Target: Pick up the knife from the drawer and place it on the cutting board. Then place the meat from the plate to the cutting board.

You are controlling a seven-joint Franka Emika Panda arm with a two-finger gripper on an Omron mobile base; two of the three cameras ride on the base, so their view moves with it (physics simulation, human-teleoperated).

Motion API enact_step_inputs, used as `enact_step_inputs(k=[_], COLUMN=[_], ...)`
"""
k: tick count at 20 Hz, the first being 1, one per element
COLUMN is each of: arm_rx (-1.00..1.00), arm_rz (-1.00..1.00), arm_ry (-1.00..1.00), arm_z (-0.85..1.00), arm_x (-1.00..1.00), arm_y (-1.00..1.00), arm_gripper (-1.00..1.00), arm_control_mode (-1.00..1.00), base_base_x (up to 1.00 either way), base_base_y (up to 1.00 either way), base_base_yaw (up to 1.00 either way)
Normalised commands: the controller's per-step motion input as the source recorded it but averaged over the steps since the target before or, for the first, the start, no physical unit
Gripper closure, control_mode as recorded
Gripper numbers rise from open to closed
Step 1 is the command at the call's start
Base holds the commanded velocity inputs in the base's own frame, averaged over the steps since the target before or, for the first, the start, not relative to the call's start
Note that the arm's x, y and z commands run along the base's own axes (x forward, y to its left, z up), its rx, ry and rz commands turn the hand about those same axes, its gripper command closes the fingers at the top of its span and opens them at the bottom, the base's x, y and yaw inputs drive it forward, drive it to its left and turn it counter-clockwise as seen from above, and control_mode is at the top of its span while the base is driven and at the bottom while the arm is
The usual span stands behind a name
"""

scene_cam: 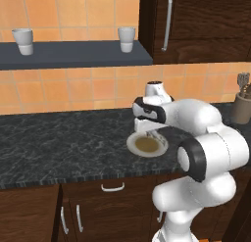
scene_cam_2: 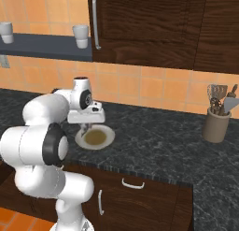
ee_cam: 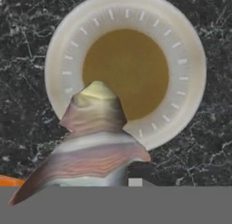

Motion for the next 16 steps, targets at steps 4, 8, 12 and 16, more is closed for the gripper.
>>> enact_step_inputs(k=[4, 8, 12, 16], arm_rx=[0.0, 0.0, 0.01, 0.0], arm_rz=[0.0, 0.0, 0.02, 0.0], arm_ry=[0.0, 0.05, 0.13, 0.0], arm_z=[1.0, 1.0, 0.41, 0.0], arm_x=[-1.0, -1.0, -0.75, 0.0], arm_y=[0.0, 0.0, 0.1, 0.0], arm_gripper=[1.0, 1.0, 1.0, 1.0], arm_control_mode=[-1.0, -1.0, 1.0, 1.0], base_base_x=[0.0, 0.0, -0.25, -1.0], base_base_y=[0.0, 0.0, 0.04, 0.32], base_base_yaw=[0.0, 0.0, 0.02, 0.2])
